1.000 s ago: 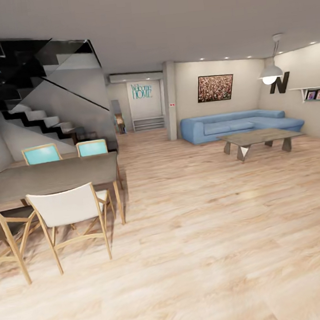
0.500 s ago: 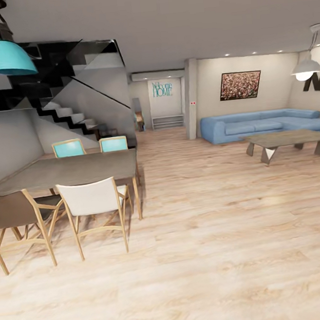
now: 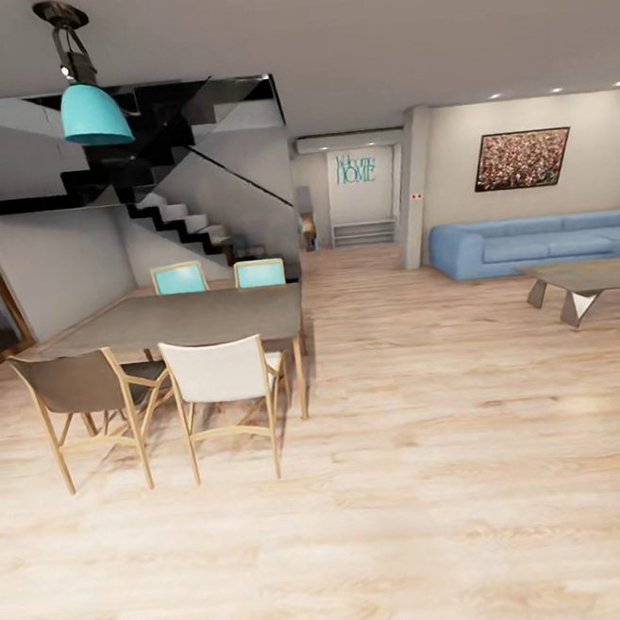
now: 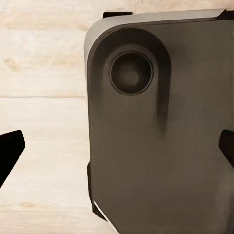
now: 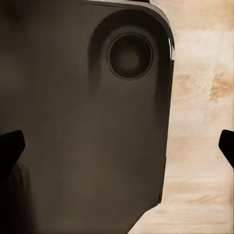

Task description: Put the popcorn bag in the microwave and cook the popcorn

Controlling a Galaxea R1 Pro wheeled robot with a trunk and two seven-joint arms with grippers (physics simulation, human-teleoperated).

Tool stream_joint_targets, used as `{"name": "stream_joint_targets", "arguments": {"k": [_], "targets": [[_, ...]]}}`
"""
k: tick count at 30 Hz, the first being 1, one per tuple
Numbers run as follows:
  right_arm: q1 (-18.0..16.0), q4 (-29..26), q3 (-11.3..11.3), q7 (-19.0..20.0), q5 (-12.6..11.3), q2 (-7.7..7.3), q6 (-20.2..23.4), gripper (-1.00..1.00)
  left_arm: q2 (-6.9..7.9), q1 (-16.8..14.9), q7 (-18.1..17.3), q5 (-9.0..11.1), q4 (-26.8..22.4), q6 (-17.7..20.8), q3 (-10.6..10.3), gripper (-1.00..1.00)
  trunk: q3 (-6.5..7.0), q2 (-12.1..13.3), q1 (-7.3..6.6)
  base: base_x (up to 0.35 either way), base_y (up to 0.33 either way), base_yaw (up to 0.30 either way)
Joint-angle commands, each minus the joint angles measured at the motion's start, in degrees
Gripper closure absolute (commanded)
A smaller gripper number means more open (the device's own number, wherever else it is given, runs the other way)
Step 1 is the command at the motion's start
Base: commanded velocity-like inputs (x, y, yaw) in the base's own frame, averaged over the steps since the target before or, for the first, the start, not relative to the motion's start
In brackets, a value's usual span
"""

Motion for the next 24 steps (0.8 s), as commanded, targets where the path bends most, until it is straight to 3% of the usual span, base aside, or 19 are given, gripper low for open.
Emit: {"name": "stream_joint_targets", "arguments": {"k": [1,17,20,21,22,24], "targets": [[-0.01,0.03,0.01,-0.02,-0.02,-0.07,-0.18,-1.00,-0.03,0.01,-0.02,0.01,-0.05,-0.08,-0.07,-1.00,-0.04,-0.02,0.00,0.000,0.000,0.274],[-0.01,0.03,-0.30,0.05,-0.47,-0.37,-2.02,-1.00,-0.19,0.02,-0.02,0.19,0.00,-0.06,0.35,-1.00,-0.04,-0.02,0.00,0.000,0.000,0.274],[-0.01,0.03,-0.34,0.06,-0.55,-0.27,-2.10,-1.00,-1.32,0.03,-0.02,0.16,-0.09,-0.05,0.43,-1.00,-0.04,-0.02,0.00,0.000,0.000,0.274],[-0.01,0.03,-0.26,0.06,-0.35,-0.28,-2.12,-1.00,-3.78,-0.01,-0.04,0.21,-0.08,-0.07,0.54,-1.00,-0.04,-0.02,0.00,0.000,0.000,0.274],[-0.01,0.03,-0.21,0.07,-0.28,-0.28,-2.12,-1.00,-4.48,-0.01,-0.03,0.24,-0.02,-0.03,0.58,-1.00,-0.04,-0.02,0.00,0.000,0.000,0.274],[-0.01,0.03,-0.18,0.07,-0.18,-0.28,-2.12,-1.00,-4.87,0.00,-0.03,0.26,0.06,0.00,0.60,-1.00,-0.04,-0.02,0.00,0.000,0.000,0.274]]}}
